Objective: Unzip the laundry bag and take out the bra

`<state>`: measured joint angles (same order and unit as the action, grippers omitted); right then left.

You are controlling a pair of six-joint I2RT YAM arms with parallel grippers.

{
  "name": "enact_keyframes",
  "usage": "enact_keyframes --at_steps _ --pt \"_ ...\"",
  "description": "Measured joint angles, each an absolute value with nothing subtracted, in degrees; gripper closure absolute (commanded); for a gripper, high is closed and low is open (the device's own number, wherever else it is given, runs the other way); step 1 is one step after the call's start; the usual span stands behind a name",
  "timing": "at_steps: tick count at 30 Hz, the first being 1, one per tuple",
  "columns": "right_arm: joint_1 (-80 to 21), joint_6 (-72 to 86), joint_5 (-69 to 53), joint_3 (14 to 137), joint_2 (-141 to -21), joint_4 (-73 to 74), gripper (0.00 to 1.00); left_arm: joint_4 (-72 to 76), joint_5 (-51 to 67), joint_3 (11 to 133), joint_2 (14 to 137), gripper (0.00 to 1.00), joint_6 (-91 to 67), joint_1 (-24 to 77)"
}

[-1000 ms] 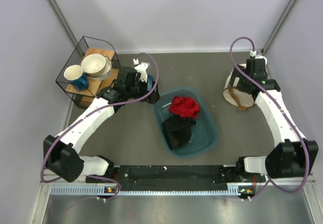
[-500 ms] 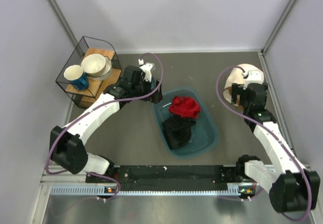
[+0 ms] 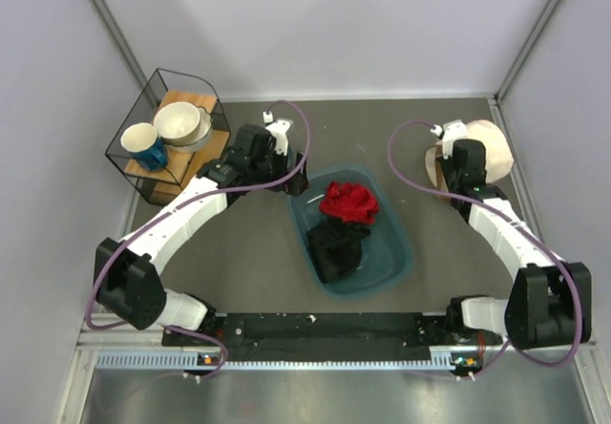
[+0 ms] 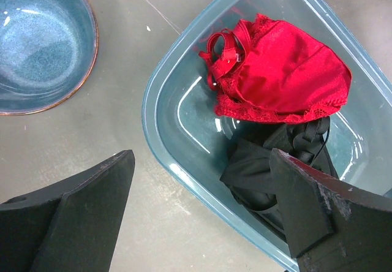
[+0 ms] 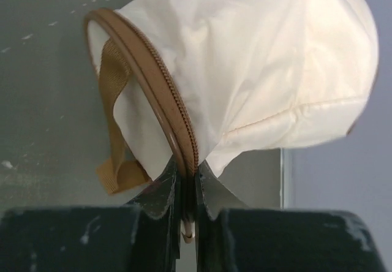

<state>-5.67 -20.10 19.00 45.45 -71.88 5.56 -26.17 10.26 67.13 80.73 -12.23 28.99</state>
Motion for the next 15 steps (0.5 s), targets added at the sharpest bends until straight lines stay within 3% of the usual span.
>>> enact_keyframes --at_steps 9,15 --pt "-6.8 -6.2 8.1 53.1 -64.5 18.3 1.0 -26.5 13.5 70.1 81.1 0.02 -12.3 29.0" --pt "-7.0 8.4 -0.6 61.2 -58.2 23.0 1.0 -23.9 24.0 74.9 84.4 0.03 -14.7 29.0"
